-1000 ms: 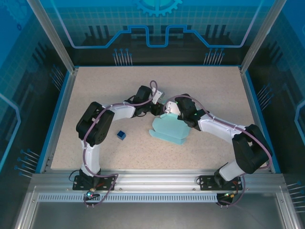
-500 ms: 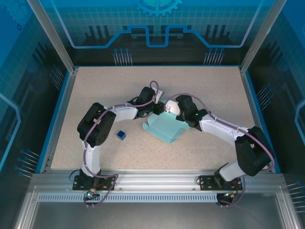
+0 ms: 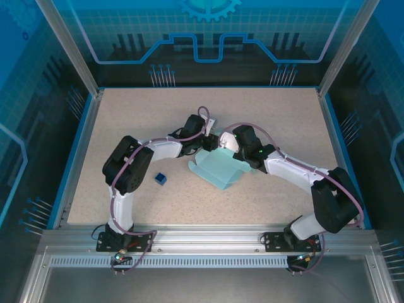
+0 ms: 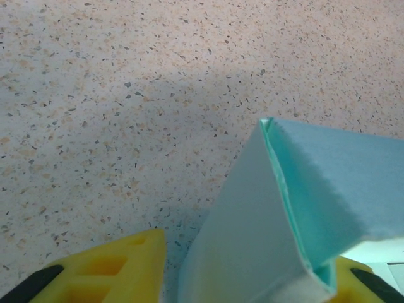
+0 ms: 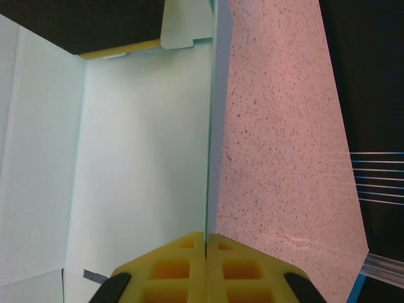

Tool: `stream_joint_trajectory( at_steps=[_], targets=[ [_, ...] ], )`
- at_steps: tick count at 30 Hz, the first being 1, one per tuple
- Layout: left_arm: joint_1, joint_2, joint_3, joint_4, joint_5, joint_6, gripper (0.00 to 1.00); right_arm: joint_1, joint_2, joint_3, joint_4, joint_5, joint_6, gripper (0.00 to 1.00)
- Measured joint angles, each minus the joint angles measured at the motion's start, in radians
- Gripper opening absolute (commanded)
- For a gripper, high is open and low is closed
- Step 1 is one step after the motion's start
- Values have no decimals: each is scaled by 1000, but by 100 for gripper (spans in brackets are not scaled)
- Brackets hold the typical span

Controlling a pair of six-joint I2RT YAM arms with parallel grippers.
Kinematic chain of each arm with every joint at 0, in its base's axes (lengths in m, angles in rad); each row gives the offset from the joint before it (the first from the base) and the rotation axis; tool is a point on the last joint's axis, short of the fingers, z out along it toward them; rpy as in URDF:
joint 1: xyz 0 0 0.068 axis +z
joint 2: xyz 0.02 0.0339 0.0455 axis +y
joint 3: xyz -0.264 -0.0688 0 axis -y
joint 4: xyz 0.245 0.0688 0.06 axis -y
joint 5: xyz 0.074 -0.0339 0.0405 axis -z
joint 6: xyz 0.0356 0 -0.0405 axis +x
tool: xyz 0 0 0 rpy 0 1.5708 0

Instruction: Fold the paper box

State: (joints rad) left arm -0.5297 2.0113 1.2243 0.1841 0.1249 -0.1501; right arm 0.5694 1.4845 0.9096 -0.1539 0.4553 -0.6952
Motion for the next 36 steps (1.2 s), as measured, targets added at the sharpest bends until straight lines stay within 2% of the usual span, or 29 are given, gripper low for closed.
stream_joint_trajectory(
  at_steps=[2, 9, 21, 31, 36],
  targets=[
    [3, 0, 0, 0, 2, 3, 48, 0, 0, 0, -5, -1, 0, 0],
    [4, 1, 3, -2, 3, 29, 49, 0, -4, 0, -15, -4, 0, 0],
    [-1, 2, 14, -3, 18, 56, 27, -1, -6, 0, -22, -35, 19, 0],
    [-38, 2, 32, -23, -122, 71, 16, 0, -36, 0, -14, -78, 54, 0],
    [-50, 3, 49, -53, -156, 82, 12, 0, -36, 0, -2, -74, 60, 0]
  ],
)
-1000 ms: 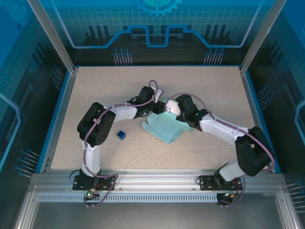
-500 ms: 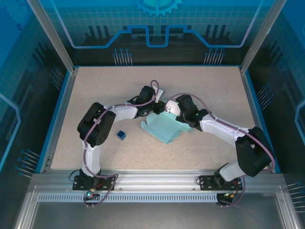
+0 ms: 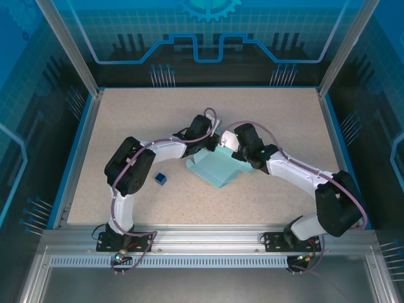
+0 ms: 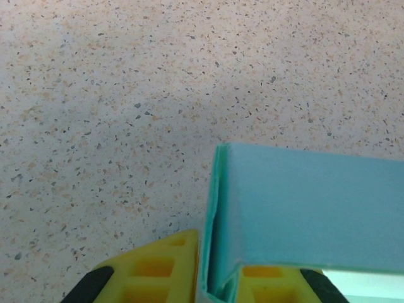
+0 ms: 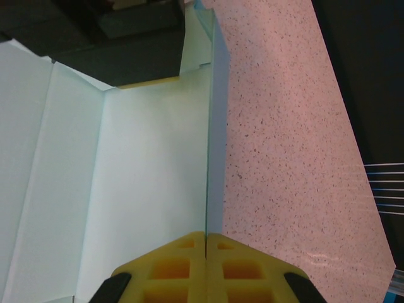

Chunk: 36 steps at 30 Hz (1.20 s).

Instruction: Fold the paper box

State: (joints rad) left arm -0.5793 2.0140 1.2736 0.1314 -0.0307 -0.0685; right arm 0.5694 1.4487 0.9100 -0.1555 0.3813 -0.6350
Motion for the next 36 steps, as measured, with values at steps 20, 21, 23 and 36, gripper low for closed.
stream_joint_trajectory(
  at_steps=[20, 21, 23, 36],
  targets=[
    [50, -25, -74, -13, 160, 41, 55, -10, 5, 0, -43, 26, 26, 0],
    [53, -28, -79, -15, 173, 41, 56, -12, 5, 0, -46, 26, 26, 0],
    [58, -31, -85, -23, 201, 42, 56, -15, 5, 0, -49, 26, 27, 0],
    [66, -21, -11, -148, 292, 72, 55, -21, 3, 0, -49, 23, 26, 0]
  ],
)
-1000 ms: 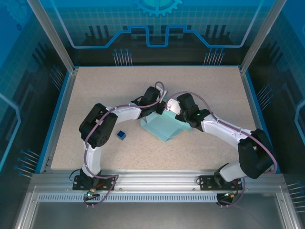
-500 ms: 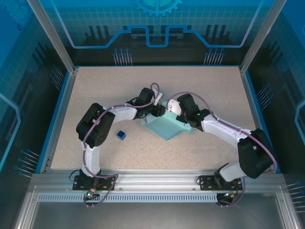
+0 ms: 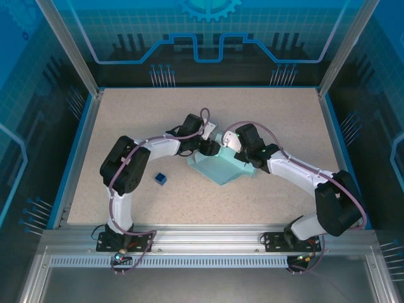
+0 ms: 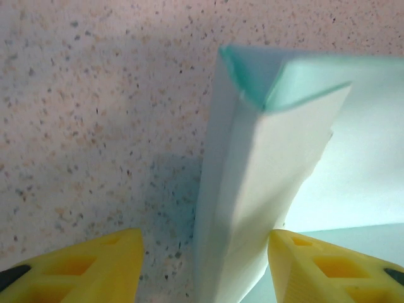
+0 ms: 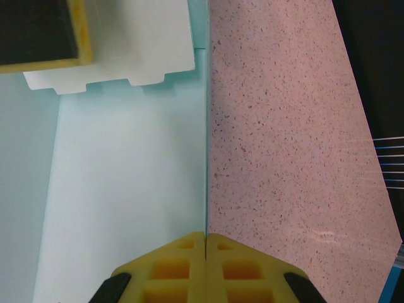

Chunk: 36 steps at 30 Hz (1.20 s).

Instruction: Fold the paper box

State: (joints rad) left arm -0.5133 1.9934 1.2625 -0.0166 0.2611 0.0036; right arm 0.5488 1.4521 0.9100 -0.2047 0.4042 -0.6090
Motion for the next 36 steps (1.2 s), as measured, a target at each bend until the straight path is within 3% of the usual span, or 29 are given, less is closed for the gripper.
stream_joint_trajectory(
  at_steps=[10, 15, 28, 36],
  targets=[
    [0, 56, 74, -82, 27, 52, 56, 0, -7, 0, 4, -16, -1, 0],
    [0, 63, 93, -129, 29, 82, 50, 0, -10, 0, 10, -17, -8, 0],
    [0, 103, 106, -112, 27, 92, 49, 0, -19, -9, 15, -24, -10, 0],
    [0, 104, 106, -84, 22, 73, 38, 0, -19, -13, 21, -24, -7, 0]
  ],
)
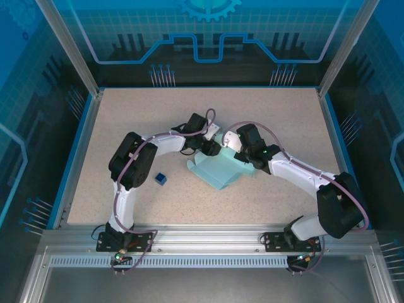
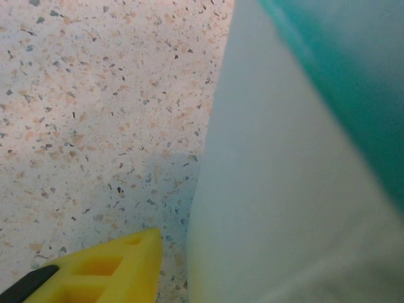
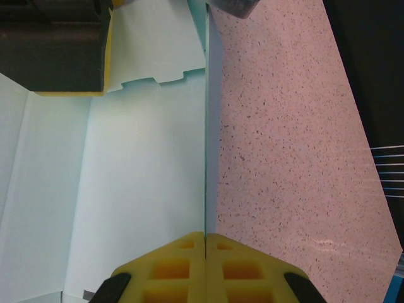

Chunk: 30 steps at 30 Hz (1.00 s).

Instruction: Fold the paper box

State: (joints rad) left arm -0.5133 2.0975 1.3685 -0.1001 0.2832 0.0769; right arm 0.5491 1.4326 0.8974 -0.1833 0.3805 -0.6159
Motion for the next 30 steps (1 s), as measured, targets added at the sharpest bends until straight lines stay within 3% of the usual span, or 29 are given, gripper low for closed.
stream_joint_trajectory(
  at_steps=[5, 22, 27, 30],
  targets=[
    [-2, 0, 0, 17, -53, -17, 28, 0, 0, 0, 1, 0, 6, 0],
    [-72, 0, 6, 37, -319, -134, 10, 20, 2, 0, 18, 5, 49, 0],
    [-68, 16, 40, 2, -455, -183, 9, 26, 3, -27, 0, 11, 60, 0],
    [-48, 19, 42, 8, -478, -208, 11, 33, 3, -43, -19, 14, 63, 0]
  ],
)
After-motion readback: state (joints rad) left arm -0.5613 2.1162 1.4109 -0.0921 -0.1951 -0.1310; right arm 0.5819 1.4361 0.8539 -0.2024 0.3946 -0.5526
